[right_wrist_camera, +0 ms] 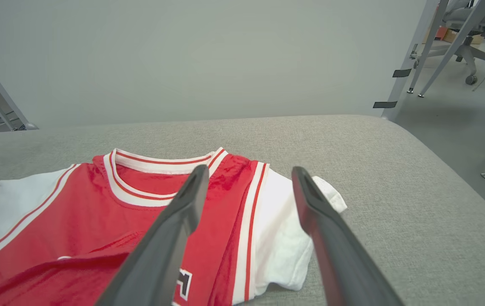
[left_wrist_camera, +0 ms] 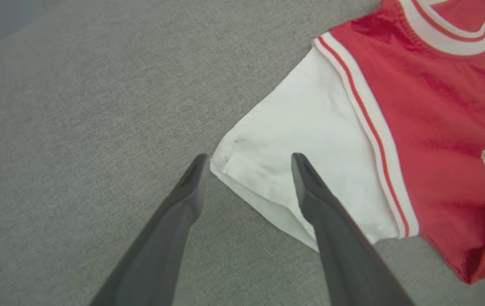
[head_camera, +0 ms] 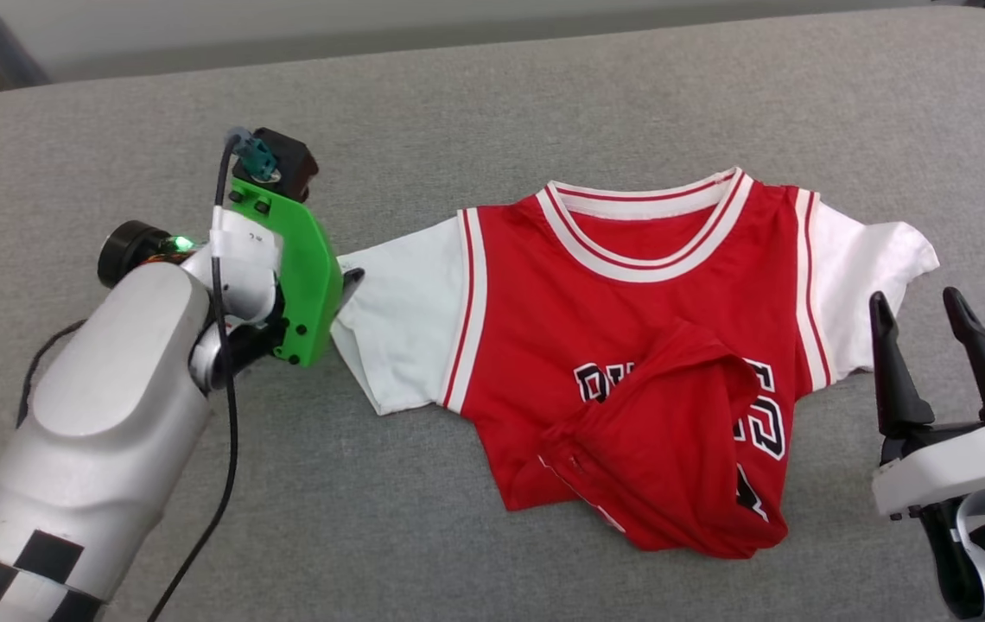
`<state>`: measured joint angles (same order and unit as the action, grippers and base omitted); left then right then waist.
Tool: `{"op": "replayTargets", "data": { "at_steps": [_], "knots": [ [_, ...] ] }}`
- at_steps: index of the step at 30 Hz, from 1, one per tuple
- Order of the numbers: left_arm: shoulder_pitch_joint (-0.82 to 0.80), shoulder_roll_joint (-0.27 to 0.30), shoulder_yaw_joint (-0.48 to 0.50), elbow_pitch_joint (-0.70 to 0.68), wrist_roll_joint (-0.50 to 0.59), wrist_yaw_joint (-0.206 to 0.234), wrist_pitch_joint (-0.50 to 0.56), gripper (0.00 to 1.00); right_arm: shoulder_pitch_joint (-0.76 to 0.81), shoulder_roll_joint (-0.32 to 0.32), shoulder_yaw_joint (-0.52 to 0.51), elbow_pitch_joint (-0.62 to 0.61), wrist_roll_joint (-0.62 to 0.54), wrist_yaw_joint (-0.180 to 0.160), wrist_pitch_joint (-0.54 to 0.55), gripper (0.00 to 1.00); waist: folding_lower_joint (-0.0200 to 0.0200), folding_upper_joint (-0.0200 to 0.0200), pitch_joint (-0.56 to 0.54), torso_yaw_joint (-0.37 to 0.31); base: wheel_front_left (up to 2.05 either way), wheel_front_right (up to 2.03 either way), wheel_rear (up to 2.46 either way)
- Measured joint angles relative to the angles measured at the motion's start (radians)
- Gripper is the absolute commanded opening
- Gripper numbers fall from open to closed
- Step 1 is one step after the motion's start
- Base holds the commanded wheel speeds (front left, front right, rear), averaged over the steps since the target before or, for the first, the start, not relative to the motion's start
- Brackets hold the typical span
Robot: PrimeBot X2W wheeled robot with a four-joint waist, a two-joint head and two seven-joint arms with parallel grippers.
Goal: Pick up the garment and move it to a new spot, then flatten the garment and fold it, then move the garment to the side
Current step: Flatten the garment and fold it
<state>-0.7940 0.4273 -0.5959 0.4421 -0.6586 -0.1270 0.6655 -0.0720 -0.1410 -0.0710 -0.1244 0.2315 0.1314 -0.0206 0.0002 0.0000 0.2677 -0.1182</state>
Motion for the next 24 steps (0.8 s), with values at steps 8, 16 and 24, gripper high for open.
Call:
{"op": "replayTargets", "data": {
  "at_steps": [8, 16, 24],
  "knots": [
    [-0.041, 0.045, -0.037, 0.137, 0.007, -0.001, -0.003, 1.00, -0.019, 0.013, 0.017, 0.042, 0.000, 0.000, -0.037, 1.00, 0.0000, 0.0000, 0.059, -0.065, 0.00, 0.00, 0.00],
    [-0.065, 0.062, -0.085, 0.186, -0.019, -0.001, 0.007, 0.00, -0.020, 0.014, 0.019, 0.058, -0.002, 0.000, -0.047, 1.00, -0.0001, 0.0000, 0.085, -0.091, 0.00, 0.00, 0.00],
    [-0.032, 0.053, -0.058, 0.222, -0.058, -0.001, -0.124, 0.00, -0.019, -0.006, 0.005, 0.057, -0.014, 0.000, -0.022, 1.00, -0.0001, 0.0000, 0.051, -0.062, 0.00, 0.00, 0.00]
  ]
}}
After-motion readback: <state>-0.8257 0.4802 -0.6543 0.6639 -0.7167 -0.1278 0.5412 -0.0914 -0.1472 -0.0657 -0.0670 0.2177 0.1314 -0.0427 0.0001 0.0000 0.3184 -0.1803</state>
